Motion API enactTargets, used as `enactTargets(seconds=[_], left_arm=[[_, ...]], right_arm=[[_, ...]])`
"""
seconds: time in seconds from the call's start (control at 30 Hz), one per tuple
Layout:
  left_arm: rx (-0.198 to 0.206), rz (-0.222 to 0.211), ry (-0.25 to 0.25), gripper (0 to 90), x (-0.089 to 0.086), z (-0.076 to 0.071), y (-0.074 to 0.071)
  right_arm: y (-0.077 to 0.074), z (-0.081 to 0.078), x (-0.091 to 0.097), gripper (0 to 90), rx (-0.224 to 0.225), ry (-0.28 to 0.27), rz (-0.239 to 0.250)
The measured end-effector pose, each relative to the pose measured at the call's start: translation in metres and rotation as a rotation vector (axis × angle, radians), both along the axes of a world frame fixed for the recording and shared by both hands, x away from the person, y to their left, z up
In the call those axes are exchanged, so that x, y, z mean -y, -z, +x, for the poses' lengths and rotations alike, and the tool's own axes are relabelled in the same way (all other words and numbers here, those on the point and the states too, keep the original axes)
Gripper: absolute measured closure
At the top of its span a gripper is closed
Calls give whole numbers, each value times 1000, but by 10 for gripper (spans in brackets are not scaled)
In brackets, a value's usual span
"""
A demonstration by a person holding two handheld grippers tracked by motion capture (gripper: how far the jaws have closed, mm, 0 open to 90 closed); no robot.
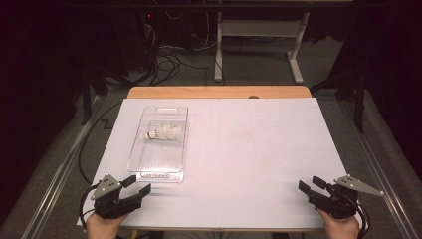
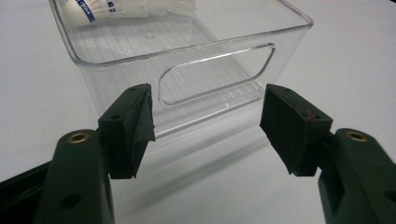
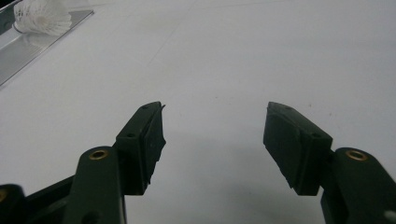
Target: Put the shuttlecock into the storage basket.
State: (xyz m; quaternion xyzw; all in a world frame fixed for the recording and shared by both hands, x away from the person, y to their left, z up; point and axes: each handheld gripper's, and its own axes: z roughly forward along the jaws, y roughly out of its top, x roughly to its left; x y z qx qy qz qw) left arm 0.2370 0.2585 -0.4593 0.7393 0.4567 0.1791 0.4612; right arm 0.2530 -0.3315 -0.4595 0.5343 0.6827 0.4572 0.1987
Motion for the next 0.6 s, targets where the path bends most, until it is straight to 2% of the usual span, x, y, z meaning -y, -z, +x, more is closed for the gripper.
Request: enactTargets(seconds=[0.6], left_arm=[[-1, 3, 4, 353, 1, 0, 0]], right_arm=[[2, 2, 1, 374, -9, 1, 4]])
